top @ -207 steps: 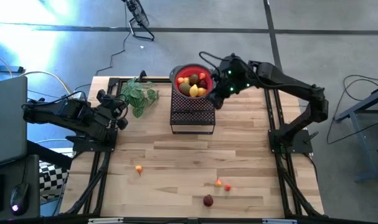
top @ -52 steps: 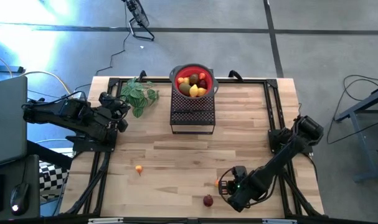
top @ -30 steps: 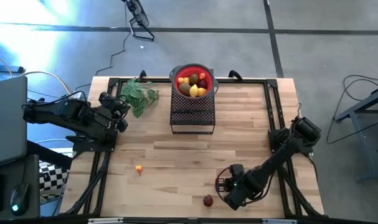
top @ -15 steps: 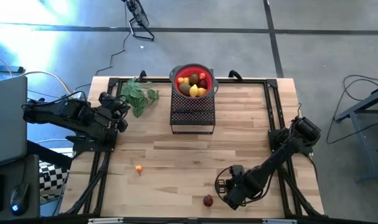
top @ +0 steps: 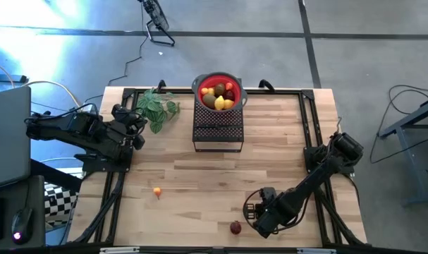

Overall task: Pick & Place Fruit
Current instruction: Put the pear into the red strainer bowl

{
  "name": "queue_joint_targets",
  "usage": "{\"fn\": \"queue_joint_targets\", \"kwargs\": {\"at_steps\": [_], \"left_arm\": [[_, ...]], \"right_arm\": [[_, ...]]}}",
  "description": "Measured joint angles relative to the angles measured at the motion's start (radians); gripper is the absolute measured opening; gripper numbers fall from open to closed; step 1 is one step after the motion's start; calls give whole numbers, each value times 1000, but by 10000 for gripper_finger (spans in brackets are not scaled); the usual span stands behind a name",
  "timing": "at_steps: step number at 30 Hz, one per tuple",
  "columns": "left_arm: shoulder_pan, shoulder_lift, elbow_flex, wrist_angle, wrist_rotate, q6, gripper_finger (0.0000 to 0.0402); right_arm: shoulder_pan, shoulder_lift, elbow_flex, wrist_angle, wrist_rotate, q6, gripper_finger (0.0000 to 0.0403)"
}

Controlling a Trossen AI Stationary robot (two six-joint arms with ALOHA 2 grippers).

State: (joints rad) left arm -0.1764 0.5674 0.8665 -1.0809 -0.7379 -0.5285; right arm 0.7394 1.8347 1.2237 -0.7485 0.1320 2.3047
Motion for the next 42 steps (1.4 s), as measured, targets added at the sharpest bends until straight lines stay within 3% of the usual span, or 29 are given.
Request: {"fn": "queue_joint_targets", "kwargs": {"at_steps": [42], "left_arm": [[0, 0, 0, 0, -7, 0, 0]], "right_arm": [[-22, -22, 0, -12, -35, -5, 70]]}}
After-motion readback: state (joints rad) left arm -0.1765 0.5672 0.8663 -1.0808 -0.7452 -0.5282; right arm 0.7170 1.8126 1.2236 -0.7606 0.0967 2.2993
